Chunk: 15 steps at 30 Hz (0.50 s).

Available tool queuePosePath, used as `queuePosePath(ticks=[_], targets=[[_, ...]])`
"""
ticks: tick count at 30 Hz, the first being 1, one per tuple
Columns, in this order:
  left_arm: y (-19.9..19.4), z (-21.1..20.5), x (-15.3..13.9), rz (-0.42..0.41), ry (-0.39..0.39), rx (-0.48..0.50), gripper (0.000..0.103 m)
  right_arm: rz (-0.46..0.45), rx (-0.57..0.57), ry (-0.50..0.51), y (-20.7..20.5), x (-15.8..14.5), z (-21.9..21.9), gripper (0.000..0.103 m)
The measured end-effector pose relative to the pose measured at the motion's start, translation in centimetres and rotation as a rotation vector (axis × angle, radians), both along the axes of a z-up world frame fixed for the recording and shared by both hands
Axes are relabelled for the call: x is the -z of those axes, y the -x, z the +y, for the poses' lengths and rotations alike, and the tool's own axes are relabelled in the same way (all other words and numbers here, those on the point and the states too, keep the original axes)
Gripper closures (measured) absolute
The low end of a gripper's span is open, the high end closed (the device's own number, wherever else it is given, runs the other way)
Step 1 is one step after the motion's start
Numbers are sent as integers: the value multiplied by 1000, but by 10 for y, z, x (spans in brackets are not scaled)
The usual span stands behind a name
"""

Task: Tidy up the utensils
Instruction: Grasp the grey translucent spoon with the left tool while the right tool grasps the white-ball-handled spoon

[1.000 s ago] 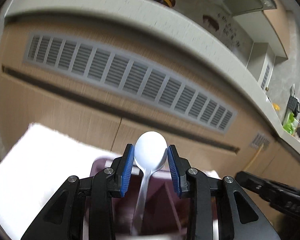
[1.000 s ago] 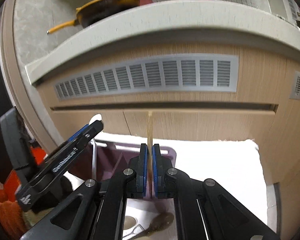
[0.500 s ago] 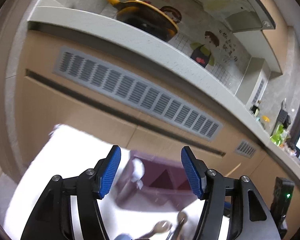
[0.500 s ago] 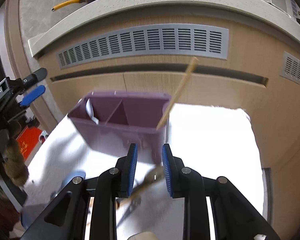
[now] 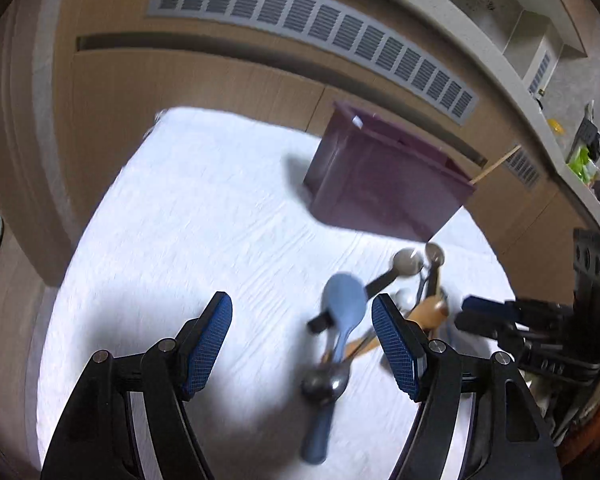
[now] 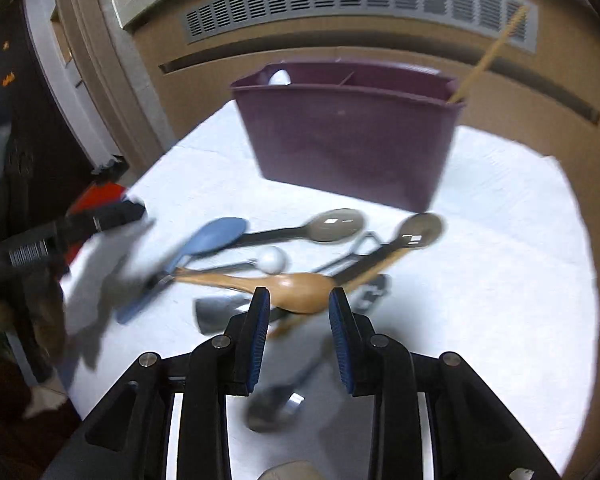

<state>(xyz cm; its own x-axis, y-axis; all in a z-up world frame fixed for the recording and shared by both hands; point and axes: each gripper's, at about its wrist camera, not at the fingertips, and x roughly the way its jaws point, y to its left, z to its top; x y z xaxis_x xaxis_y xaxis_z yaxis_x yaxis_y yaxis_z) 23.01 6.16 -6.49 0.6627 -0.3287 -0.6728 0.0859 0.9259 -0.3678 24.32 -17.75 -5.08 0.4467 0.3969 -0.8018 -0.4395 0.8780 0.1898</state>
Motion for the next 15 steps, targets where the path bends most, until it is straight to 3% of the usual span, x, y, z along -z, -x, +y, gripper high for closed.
queuePosePath(ticks=[10,15], targets=[[1,7,8,22,-34,-2,30,150,117,-89,-37,29,30,74],[-3,-5,9,27,-34,49,31,129,103,-80,-35,35,29,77]])
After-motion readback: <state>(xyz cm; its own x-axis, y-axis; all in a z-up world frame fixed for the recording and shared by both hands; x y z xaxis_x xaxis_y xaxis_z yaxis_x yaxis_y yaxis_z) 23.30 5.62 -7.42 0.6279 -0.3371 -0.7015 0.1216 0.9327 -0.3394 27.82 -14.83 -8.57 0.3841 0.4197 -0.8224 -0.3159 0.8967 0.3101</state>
